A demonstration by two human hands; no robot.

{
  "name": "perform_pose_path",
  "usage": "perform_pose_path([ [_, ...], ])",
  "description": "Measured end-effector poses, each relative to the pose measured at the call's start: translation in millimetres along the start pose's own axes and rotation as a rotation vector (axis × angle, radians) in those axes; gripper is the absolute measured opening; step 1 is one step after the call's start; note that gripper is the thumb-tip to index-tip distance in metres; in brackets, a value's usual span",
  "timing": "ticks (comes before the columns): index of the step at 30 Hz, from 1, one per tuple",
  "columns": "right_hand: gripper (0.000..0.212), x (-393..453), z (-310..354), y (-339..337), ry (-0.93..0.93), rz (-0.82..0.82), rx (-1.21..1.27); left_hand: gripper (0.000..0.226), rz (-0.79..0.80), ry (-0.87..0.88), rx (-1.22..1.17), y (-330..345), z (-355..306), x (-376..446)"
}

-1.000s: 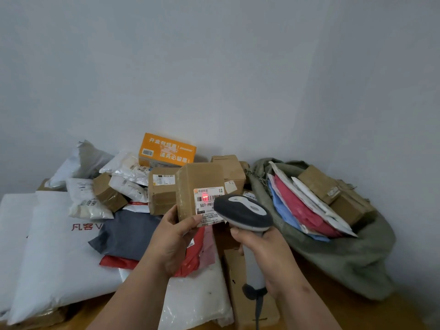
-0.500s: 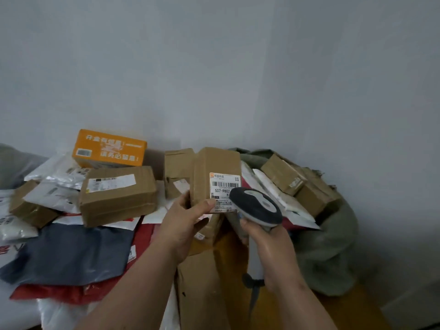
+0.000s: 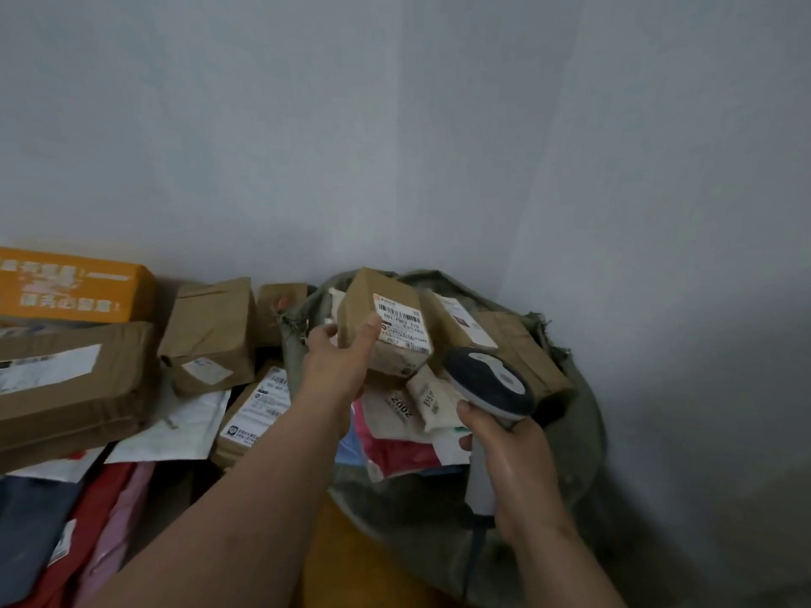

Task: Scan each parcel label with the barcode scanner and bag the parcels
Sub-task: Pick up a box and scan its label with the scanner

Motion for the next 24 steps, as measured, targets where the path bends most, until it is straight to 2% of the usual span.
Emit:
perform_pose_path([
  [2,0.026,9,-3,5,0.003,0.023,-0.005,0.078,-0.019,0.012,0.191,7,10,10],
  [5,0.024,17,-4,14,0.016,0.067,-0.002,0.076,-0.071,0.077,0.296,6,12,18],
  [9,0.019,20,-4,27,0.036,0.12,-0.005,0.069,-0.069,0.103,0.197,2,5,23],
  [14,0.025,7,-2,42,0.044,0.144,0.017,0.063,-0.046,0.115,0.154,-8,-3,21],
  [19,0.028,-13,-1,44,0.006,0.119,0.071,0.049,-0.049,0.152,0.163,-36,6,10],
  [24,0.024,-30,-8,26,0.037,0.012,0.035,0.043,-0.033,0.076,0.186,-66,26,2],
])
Point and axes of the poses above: each hand's wrist, its own x-axis towards the middle knuckle, its own y-axis out of the palm, z = x × y, the point moved 6 cm from there along x, towards the middle knuckle, and after that the axes turned 12 degrees about -z, right-handed, at the moved point
